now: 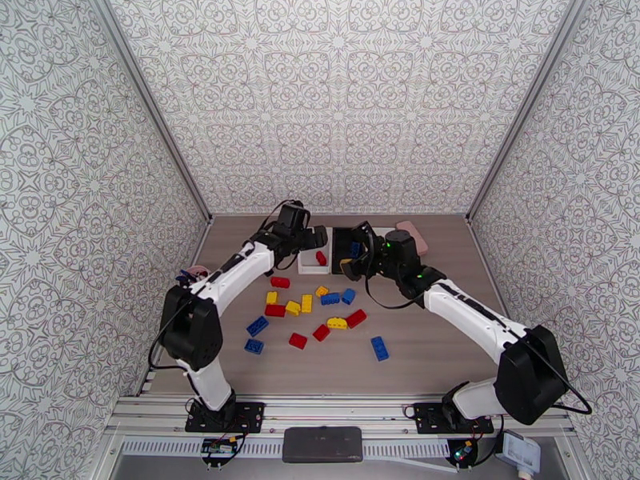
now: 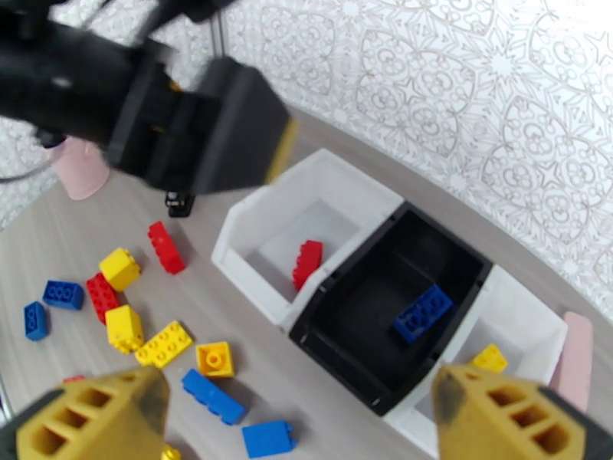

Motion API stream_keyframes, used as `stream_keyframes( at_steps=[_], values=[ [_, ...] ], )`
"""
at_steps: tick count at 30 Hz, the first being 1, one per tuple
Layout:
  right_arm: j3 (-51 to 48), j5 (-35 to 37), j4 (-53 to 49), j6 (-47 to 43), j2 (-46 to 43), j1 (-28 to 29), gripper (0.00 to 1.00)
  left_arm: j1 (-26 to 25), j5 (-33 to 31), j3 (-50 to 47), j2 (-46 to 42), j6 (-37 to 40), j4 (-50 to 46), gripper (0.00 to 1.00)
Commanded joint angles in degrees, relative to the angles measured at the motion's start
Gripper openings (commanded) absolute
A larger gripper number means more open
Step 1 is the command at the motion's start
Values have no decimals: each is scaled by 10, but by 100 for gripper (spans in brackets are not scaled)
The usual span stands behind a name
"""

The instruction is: Sort the legos into containers by color

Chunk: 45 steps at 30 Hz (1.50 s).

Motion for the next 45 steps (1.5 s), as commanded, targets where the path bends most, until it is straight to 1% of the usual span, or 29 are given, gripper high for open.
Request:
stream_keyframes(
  at_steps=[1, 6, 10, 12, 15, 21, 25, 28, 33, 37, 45],
  values=[
    [-15, 23, -29, -18, -14, -4, 94, -6, 6, -80, -66, 40, 58, 99],
    [-19, 24, -55, -34, -6, -4, 94, -20, 5, -196, -182, 98, 96, 100],
    [-9, 19, -84, -49, 16, -4, 94, -38, 39, -265, -260, 158, 118, 100],
    [-1, 12, -99, -56, 31, -4, 94, -53, 60, -298, -294, 210, 126, 100],
    [10, 9, -115, -57, 56, -2, 94, -80, 91, -348, -336, 277, 153, 100],
    [37, 30, -149, -66, 114, 10, 94, -127, 135, -444, -384, 346, 239, 100],
    [52, 34, -170, -75, 149, 18, 94, -148, 155, -482, -399, 364, 280, 100],
    [71, 30, -196, -82, 178, 23, 93, -157, 160, -490, -397, 371, 285, 100],
    [90, 31, -211, -90, 216, 32, 93, -159, 164, -496, -393, 372, 294, 100],
    [127, 37, -244, -93, 249, 36, 92, -160, 169, -496, -390, 373, 292, 100],
    [177, 26, -296, -99, 297, 40, 87, -159, 169, -496, -391, 374, 286, 100]
  ],
)
